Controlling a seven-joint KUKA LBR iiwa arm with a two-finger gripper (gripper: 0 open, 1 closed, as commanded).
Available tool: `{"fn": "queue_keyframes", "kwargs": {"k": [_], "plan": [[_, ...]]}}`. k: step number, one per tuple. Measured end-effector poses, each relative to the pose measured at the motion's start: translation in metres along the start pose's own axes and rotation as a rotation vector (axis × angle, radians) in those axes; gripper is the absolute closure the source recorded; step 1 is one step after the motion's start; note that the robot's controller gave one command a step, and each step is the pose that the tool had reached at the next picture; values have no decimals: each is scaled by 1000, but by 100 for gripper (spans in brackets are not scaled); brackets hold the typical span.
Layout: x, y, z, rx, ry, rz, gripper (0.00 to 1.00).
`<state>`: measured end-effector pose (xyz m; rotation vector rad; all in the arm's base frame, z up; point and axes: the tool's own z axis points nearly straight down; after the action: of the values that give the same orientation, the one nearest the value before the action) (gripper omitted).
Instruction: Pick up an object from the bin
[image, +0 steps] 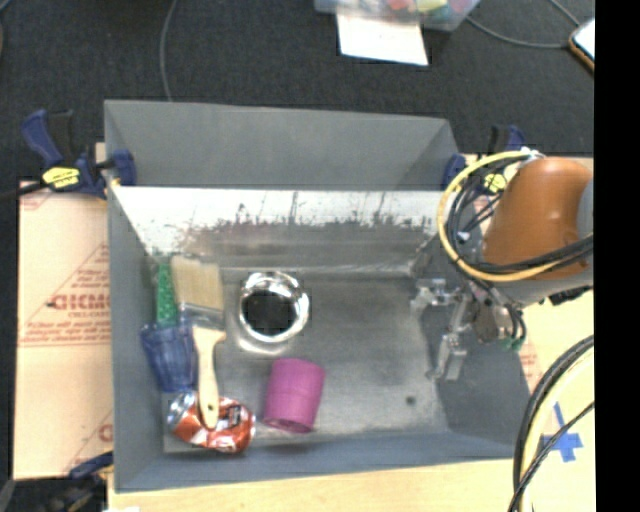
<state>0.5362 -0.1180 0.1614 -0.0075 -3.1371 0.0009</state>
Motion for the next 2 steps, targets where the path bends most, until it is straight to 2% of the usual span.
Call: {"fn": "queue_keyframes", "kwargs": {"k": [1,2], "plan": [[-2,1,-5,1,-8,-5,0],[6,8,93,2,-6,-17,0]]}}
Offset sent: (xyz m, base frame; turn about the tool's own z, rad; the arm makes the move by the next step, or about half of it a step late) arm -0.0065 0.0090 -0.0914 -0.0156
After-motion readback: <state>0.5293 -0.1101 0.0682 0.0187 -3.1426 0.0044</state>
